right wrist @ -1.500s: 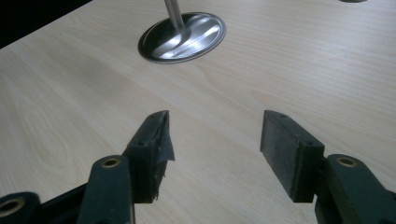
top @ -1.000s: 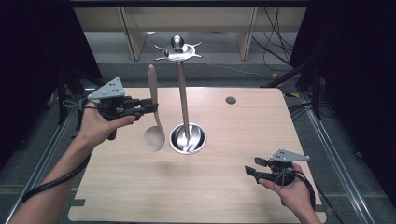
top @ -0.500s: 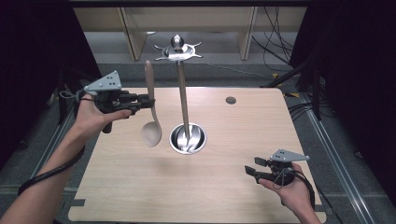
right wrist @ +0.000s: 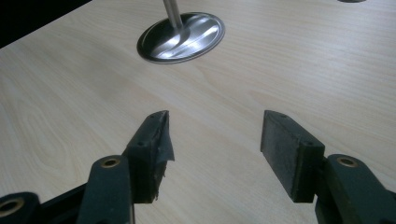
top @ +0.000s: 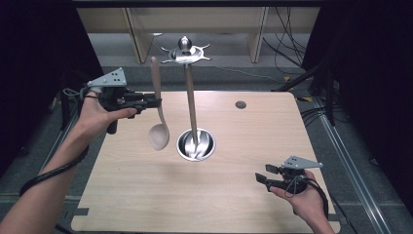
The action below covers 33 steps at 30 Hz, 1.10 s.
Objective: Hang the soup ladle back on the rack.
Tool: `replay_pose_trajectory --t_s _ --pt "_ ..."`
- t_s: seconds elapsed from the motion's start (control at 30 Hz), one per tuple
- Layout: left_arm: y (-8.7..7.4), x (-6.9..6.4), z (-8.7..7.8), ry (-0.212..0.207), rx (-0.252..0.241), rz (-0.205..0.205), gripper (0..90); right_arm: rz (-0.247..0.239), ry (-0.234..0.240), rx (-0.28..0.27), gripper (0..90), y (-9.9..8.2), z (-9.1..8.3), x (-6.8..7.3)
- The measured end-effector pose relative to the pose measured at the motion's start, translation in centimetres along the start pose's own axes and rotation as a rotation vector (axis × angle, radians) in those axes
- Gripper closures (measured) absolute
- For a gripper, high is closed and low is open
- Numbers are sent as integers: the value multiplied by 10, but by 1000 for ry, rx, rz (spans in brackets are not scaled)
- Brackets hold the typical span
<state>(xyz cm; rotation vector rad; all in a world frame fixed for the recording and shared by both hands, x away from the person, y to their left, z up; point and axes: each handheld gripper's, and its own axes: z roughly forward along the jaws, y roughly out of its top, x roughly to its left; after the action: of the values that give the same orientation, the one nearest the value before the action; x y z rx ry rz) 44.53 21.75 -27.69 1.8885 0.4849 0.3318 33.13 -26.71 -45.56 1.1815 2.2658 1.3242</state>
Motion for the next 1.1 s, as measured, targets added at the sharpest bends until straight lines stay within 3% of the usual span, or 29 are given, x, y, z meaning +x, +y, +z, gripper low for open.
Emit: replay_pose_trajectory --t_s 0.4,0.43,0.53,0.63,0.7,1.1 --pt "2 8 4 -19 15 -6 753 0 0 -1 429 0 0 0" --pt "2 8 4 -19 16 -7 753 36 10 6 429 -1 0 2" --pt "2 10 5 -22 25 -5 753 40 12 17 429 0 -1 2" --pt "2 11 6 -27 27 -8 753 39 14 10 429 -1 0 2" --pt "2 12 6 -31 31 -8 753 4 5 2 429 0 0 0" --pt "5 16 11 -59 47 -2 753 28 26 11 430 0 1 1"
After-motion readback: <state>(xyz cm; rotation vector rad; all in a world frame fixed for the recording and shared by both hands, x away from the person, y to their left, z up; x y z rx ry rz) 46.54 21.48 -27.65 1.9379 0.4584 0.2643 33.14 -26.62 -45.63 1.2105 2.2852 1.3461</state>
